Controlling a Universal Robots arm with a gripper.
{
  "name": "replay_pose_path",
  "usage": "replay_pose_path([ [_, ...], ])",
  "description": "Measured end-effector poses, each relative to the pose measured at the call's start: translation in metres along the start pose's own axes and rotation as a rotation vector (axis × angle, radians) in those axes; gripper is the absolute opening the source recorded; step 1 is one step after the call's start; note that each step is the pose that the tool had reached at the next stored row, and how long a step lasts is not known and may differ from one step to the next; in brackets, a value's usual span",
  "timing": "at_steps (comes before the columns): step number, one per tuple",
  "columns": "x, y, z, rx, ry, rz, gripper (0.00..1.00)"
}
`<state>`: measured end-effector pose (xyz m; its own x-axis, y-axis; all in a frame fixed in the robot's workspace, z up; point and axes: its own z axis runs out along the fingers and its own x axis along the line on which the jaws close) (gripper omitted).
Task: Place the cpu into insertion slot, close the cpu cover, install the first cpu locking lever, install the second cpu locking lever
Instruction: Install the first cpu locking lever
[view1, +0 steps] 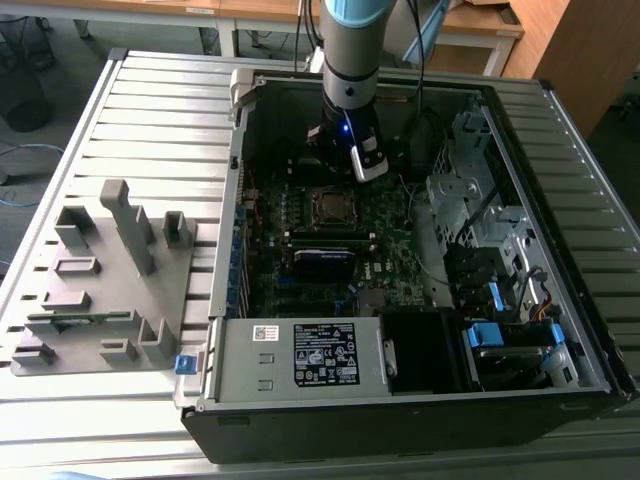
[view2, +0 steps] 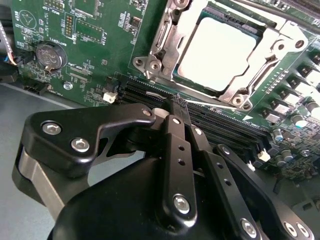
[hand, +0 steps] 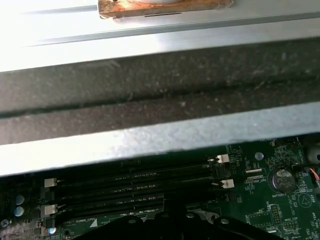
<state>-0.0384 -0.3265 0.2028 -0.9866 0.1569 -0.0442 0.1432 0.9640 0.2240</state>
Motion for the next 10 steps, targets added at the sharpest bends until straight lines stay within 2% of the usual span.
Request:
replay_pose_path([
  [3, 0.0007, -0.0001, -0.0001, -0.0018, -0.0111, -0.003, 0.11],
  [6, 0.0021, -0.0003, -0.0001, -0.0039, -0.0194, -0.004, 0.11],
  [10, 0.0024, -0.0003, -0.0002, -0.0044, -0.0225, -0.005, 0.11],
])
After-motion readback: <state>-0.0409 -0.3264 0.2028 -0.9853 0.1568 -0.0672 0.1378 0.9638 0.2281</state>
